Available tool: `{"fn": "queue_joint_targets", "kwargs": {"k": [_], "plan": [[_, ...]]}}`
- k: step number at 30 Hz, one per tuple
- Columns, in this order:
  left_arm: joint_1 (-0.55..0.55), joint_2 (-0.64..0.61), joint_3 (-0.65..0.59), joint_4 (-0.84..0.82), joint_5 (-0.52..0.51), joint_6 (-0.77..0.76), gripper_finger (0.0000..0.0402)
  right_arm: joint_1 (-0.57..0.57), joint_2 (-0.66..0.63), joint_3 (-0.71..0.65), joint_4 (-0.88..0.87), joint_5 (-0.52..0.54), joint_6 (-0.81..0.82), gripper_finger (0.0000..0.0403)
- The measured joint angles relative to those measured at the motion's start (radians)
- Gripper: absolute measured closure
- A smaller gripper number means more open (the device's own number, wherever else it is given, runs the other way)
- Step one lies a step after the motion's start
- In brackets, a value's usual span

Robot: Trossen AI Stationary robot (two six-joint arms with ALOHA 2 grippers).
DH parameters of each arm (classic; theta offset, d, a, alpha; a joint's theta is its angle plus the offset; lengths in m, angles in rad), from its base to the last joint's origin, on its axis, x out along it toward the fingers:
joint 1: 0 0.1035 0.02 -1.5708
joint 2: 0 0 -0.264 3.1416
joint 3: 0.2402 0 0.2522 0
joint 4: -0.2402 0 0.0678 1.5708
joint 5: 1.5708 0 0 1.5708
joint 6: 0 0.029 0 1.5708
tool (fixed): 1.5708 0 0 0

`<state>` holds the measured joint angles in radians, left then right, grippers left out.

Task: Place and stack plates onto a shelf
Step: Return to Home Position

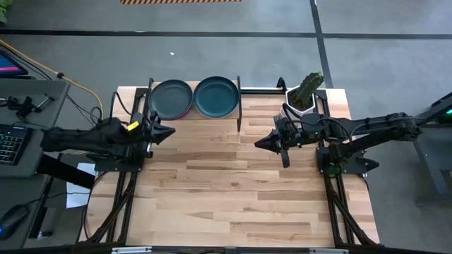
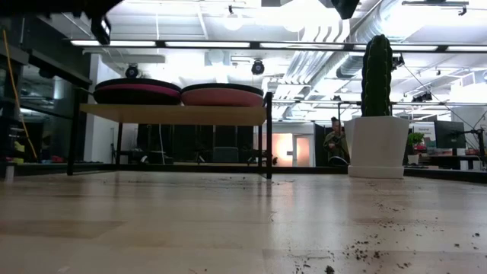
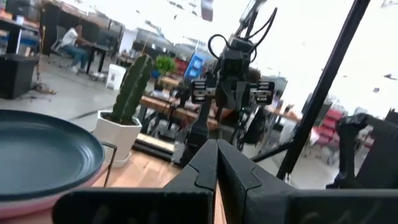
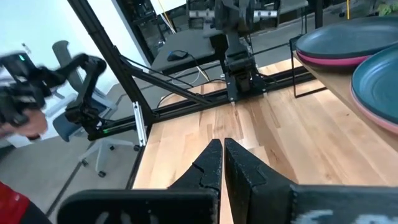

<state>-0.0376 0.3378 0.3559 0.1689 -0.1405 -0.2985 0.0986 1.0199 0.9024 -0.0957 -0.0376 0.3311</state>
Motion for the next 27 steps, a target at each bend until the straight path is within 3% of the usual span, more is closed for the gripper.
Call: {"fn": "queue_joint_targets", "kwargs": {"k": [7,16,27], "plan": [[0.0,-0.159,-0.186,0.067,-0.004,-0.028,0.0402,0.0,0.0,0.0,0.0,0.0,0.031,0.0403],[0.0,-0.309,-0.337,0.096,-0.004,-0.104,0.0402,0.0,0.0,0.0,-0.001,0.0,0.09,0.0403],[0.0,-0.333,-0.344,0.034,-0.023,-0.1,0.0402,0.0,0.0,0.0,-0.045,-0.026,0.088,0.0403]]}}
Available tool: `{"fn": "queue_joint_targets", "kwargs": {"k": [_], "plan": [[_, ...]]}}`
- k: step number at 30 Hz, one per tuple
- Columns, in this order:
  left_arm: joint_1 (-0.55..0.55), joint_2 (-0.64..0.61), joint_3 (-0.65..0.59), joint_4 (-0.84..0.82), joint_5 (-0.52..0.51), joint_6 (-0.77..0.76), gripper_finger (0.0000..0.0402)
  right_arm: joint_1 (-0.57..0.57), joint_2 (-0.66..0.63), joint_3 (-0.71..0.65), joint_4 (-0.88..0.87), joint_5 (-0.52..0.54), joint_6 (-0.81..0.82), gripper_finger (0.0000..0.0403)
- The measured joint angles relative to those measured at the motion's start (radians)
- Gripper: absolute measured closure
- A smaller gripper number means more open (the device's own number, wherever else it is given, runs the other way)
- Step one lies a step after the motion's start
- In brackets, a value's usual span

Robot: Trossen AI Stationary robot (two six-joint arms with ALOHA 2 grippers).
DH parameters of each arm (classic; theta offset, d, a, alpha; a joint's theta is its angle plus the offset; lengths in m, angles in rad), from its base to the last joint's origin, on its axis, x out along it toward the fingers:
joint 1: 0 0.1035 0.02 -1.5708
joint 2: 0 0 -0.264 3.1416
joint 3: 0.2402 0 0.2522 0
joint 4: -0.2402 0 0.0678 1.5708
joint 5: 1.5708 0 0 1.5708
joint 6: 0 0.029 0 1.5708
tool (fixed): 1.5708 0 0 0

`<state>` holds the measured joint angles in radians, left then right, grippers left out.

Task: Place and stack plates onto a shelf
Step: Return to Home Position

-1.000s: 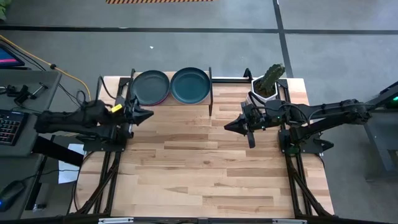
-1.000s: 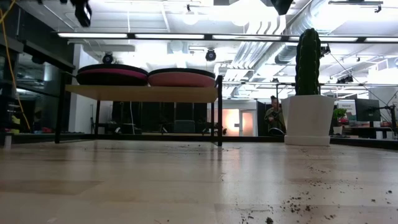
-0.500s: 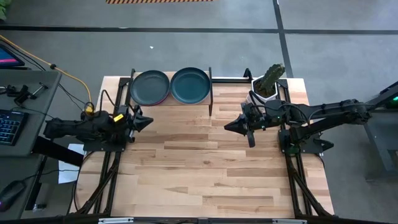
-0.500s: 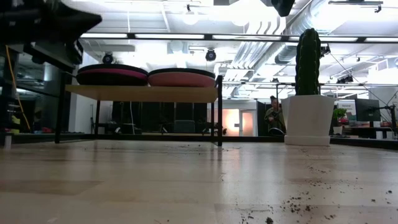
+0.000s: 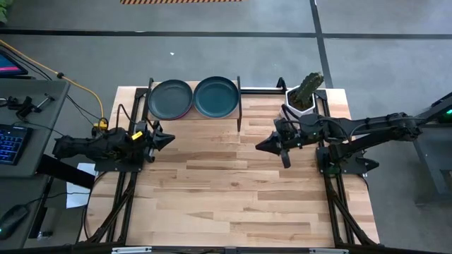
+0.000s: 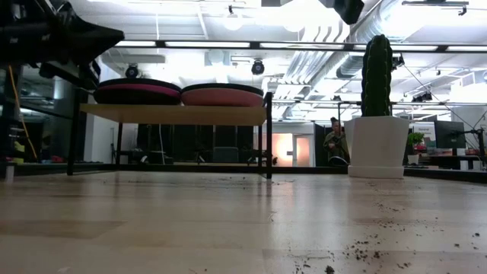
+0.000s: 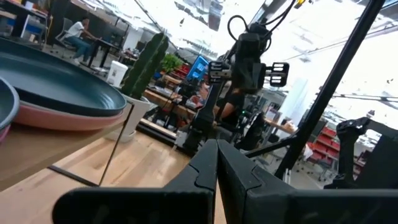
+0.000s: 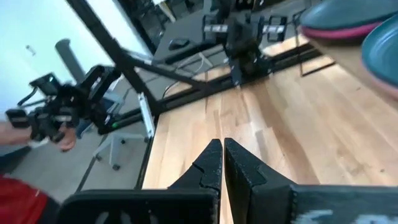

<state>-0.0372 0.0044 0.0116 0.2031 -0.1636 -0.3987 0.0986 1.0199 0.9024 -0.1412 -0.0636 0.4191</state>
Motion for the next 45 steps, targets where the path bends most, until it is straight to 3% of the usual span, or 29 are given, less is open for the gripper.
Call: {"fn": "queue_joint_targets", "kwargs": {"k": [11,17,29,37,45], "plan": [[0.0,0.003,0.0,-0.003,0.002,-0.172,0.0402,0.026,-0.001,0.0,-0.164,-0.061,-0.099,0.0403],[0.0,0.003,0.0,-0.003,0.004,-0.158,0.0402,0.042,-0.056,-0.022,-0.246,-0.061,-0.105,0.0403],[0.0,0.003,0.001,-0.011,0.004,-0.157,0.0402,0.045,-0.463,-0.527,0.171,-0.051,0.026,0.0403],[0.0,0.005,0.002,-0.178,0.007,-0.155,0.0402,0.044,-0.606,-0.679,0.235,0.033,-0.033,0.0403],[0.0,0.049,0.002,-0.176,0.023,-0.147,0.0402,0.024,-0.717,-0.804,0.296,0.025,-0.036,0.0403]]}}
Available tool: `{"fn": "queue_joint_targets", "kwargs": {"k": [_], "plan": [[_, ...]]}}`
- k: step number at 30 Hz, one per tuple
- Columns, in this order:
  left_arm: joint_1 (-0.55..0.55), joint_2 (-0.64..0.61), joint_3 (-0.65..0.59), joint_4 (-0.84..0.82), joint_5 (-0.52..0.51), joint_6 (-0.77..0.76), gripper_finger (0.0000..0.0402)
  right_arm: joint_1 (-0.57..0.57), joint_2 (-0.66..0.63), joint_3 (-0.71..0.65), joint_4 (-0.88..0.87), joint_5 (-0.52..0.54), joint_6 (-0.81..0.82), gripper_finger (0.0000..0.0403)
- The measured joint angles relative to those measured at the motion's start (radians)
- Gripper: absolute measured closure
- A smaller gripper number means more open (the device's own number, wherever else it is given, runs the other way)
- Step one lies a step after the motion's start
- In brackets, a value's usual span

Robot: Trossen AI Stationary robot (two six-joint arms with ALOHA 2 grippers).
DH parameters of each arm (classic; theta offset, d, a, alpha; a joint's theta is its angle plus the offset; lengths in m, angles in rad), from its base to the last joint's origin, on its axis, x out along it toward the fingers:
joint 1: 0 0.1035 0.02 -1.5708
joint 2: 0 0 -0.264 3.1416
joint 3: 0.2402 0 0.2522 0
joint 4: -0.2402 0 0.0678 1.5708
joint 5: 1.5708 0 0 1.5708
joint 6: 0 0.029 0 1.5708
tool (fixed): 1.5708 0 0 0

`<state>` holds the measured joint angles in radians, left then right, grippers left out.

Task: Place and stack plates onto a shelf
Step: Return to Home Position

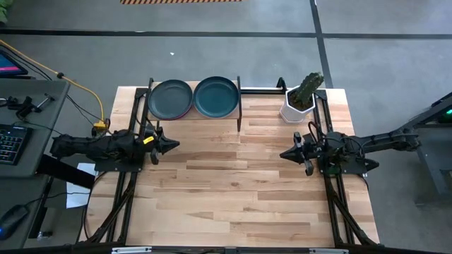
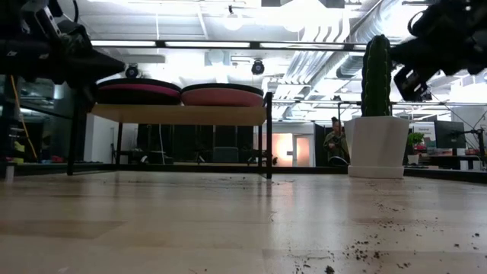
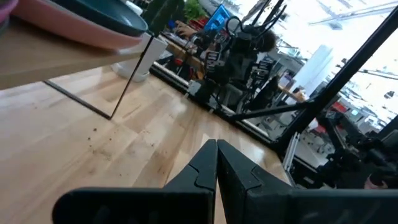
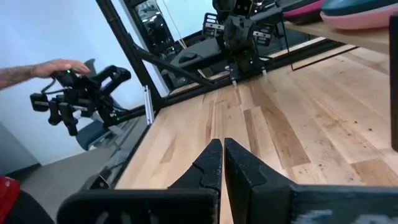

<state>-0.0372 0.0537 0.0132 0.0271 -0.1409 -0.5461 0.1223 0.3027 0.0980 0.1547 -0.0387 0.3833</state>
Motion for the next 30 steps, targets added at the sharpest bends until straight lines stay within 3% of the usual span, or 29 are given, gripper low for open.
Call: {"fn": "queue_joint_targets", "kwargs": {"k": [9,18,26,30], "plan": [[0.0,0.118,0.0,0.001,0.001,0.0,0.0402,0.0,-0.092,-0.088,0.008,-0.003,-0.054,0.0403],[0.0,0.233,0.0,0.002,0.001,0.0,0.0401,0.0,-0.108,-0.088,-0.038,-0.003,-0.226,0.0403],[0.0,0.237,0.0,0.003,0.001,0.0,0.0402,0.0,-0.108,-0.088,-0.069,-0.085,-0.147,0.0403],[0.0,0.13,-0.001,0.003,0.001,0.0,0.0402,0.0,-0.108,-0.088,-0.069,-0.087,-0.138,0.0403]]}}
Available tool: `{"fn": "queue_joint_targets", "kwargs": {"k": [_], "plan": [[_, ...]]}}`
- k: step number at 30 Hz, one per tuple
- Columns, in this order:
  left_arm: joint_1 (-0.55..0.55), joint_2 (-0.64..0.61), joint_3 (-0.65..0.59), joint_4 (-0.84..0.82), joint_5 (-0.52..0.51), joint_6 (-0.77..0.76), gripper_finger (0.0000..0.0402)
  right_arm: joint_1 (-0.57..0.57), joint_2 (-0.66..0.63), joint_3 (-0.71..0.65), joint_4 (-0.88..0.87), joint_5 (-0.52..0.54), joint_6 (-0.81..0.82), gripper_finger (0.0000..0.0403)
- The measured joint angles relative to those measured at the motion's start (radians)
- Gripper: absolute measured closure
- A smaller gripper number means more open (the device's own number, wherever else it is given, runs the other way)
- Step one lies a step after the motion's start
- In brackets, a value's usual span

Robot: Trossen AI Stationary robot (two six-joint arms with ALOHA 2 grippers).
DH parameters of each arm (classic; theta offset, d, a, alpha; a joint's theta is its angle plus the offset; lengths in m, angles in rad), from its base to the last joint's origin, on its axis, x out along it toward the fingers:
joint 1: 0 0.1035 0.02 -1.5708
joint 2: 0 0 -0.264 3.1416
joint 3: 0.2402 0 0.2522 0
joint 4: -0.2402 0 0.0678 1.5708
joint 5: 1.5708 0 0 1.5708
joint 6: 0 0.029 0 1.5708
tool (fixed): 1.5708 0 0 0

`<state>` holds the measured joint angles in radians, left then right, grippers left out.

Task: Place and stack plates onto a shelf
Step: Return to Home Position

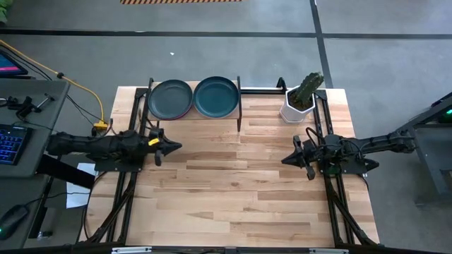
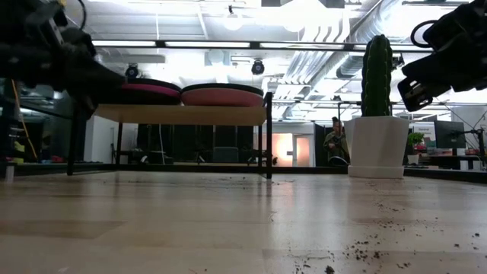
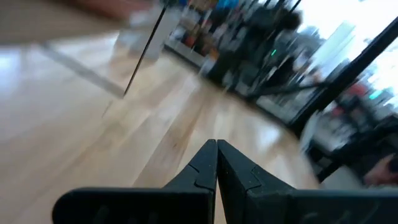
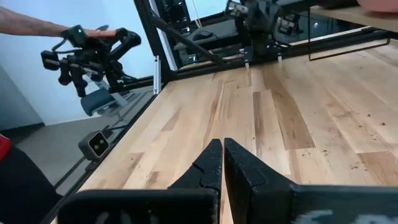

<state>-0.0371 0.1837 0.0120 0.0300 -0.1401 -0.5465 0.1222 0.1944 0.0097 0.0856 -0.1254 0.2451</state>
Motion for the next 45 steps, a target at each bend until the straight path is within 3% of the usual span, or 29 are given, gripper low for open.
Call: {"fn": "queue_joint_targets", "kwargs": {"k": [8,35,45], "plan": [[0.027,-0.184,0.0,0.002,0.0,0.0,0.0402,0.0,0.0,0.0,-0.027,0.005,0.043,0.0403],[0.027,-0.18,0.001,0.002,0.0,0.0,0.0402,0.0,0.009,0.001,-0.06,0.011,0.069,0.0402],[-0.072,-0.18,0.001,0.002,0.0,0.025,0.0401,0.0,0.009,0.001,-0.061,0.011,0.069,0.0402]]}}
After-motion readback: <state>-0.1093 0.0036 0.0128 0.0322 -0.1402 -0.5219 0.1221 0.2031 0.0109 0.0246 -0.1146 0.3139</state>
